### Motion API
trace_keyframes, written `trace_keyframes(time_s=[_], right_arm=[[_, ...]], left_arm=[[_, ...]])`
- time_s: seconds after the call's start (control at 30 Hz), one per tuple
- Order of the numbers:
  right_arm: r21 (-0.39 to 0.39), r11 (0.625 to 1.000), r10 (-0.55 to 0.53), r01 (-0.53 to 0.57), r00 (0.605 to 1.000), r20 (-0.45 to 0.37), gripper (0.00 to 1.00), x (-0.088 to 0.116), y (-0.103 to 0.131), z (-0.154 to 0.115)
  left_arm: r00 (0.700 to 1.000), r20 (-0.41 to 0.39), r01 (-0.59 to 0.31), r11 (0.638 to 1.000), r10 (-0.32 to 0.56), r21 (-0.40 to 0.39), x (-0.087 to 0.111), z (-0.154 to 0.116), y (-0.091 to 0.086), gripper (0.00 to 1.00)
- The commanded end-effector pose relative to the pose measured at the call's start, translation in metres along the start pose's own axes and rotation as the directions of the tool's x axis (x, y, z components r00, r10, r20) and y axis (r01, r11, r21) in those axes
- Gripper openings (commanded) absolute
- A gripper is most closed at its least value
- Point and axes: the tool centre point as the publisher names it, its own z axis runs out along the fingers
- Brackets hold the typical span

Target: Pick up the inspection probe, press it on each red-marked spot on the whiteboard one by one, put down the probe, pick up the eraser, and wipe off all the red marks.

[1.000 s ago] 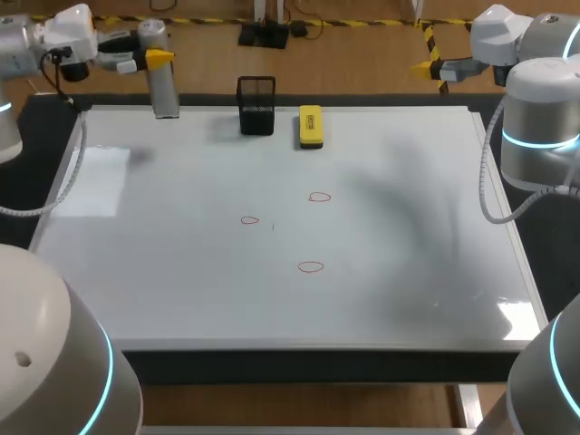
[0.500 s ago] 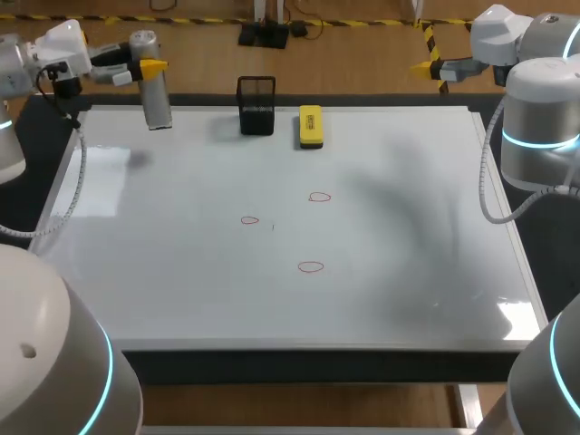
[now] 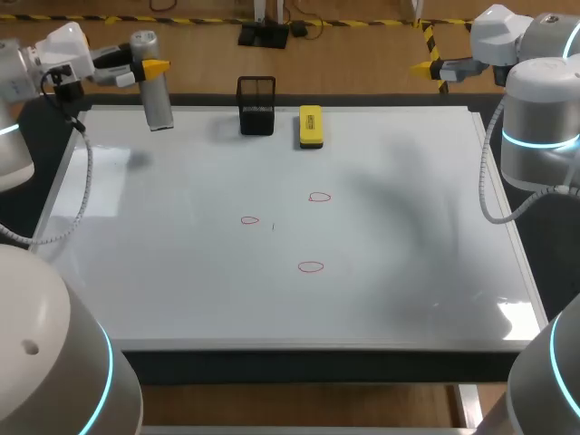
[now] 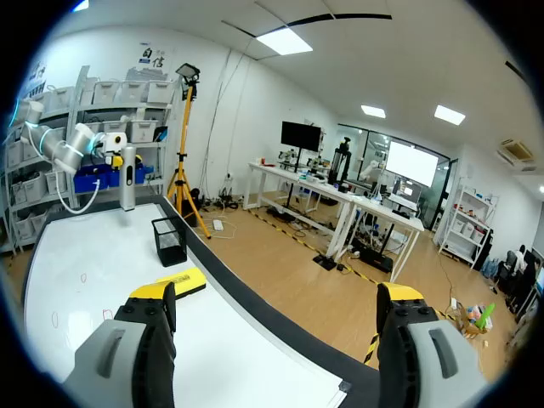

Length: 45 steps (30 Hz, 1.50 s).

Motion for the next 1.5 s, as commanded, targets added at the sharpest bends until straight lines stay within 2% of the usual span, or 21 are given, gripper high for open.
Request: trace_keyframes(time_s=[0.03,0.17,0.23,0.4,0.53,0.67,0.77,0.8,0.87,0.97,1.1,1.2,1.3,1.33,1.37,1.4,1.5], right_arm=[[0.046,0.996,-0.068,0.071,0.996,-0.06,1.0,0.005,0.003,0.007],[0.105,0.962,-0.214,0.253,0.934,-0.286,1.0,0.026,0.01,0.028],[0.117,0.948,-0.236,0.297,0.899,-0.369,1.0,0.036,0.007,0.037],[0.16,0.871,-0.314,0.464,0.777,-0.545,1.0,0.058,-0.004,0.053],[0.181,0.702,-0.43,0.689,0.613,-0.662,1.0,0.073,-0.015,0.063],[0.128,0.591,-0.478,0.796,0.474,-0.739,1.0,0.087,-0.017,0.072],[0.074,0.484,-0.51,0.872,0.35,-0.786,1.0,0.095,-0.019,0.079],[0.057,0.454,-0.514,0.889,0.314,-0.799,1.0,0.098,-0.02,0.081],[0.004,0.367,-0.523,0.93,0.209,-0.826,1.0,0.104,-0.021,0.084],[-0.07,0.268,-0.493,0.961,0.075,-0.867,1.0,0.113,-0.025,0.089],[-0.178,0.127,-0.462,0.976,-0.1,-0.881,1.0,0.124,-0.029,0.094],[-0.278,0.046,-0.434,0.96,-0.231,-0.871,1.0,0.134,-0.031,0.095],[-0.318,-0.004,-0.404,0.948,-0.293,-0.867,1.0,0.141,-0.034,0.093],[-0.308,-0.01,-0.421,0.951,-0.284,-0.861,1.0,0.142,-0.034,0.092],[-0.287,-0.003,-0.45,0.958,-0.258,-0.855,1.0,0.143,-0.032,0.09],[-0.273,0.019,-0.465,0.962,-0.233,-0.854,1.0,0.144,-0.029,0.088],[-0.273,0.019,-0.465,0.962,-0.233,-0.854,1.0,0.144,-0.029,0.088]], left_arm=[[1.0,0.013,-0.002,1.0,0.002,-0.001,0.003,0.0,-0.002,0.0],[1.0,0.013,-0.002,1.0,0.002,-0.001,0.003,0.0,-0.002,0.0],[1.0,0.013,-0.002,1.0,0.002,-0.001,0.003,0.0,-0.002,0.0],[1.0,0.013,-0.002,1.0,0.002,-0.001,0.003,0.0,-0.002,0.0],[1.0,0.013,-0.002,1.0,0.002,-0.001,0.003,0.0,-0.002,0.0],[1.0,0.013,-0.002,1.0,0.002,-0.001,0.003,0.0,-0.002,0.0],[1.0,0.013,-0.002,1.0,0.002,-0.001,0.003,0.0,-0.002,0.0],[1.0,0.013,-0.002,1.0,0.002,-0.001,0.003,0.0,-0.002,0.0],[1.0,0.013,-0.002,1.0,0.002,-0.001,0.003,0.0,-0.002,0.0],[1.0,0.013,-0.002,1.0,0.002,-0.001,0.003,0.0,-0.002,0.0],[1.0,0.013,-0.002,1.0,0.002,-0.001,0.003,0.0,-0.002,0.0],[1.0,0.013,-0.002,1.0,0.002,-0.001,0.003,0.0,-0.002,0.0],[1.0,0.013,-0.002,1.0,0.002,-0.001,0.003,0.0,-0.002,0.0],[1.0,0.013,-0.002,1.0,0.002,-0.001,0.003,0.0,-0.002,0.0],[1.0,0.013,-0.002,1.0,0.002,-0.001,0.003,0.0,-0.002,0.0],[1.0,0.013,-0.002,1.0,0.002,-0.001,0.003,0.0,-0.002,0.0],[1.0,0.013,-0.002,1.0,0.002,-0.001,0.003,0.0,-0.002,0.0]])
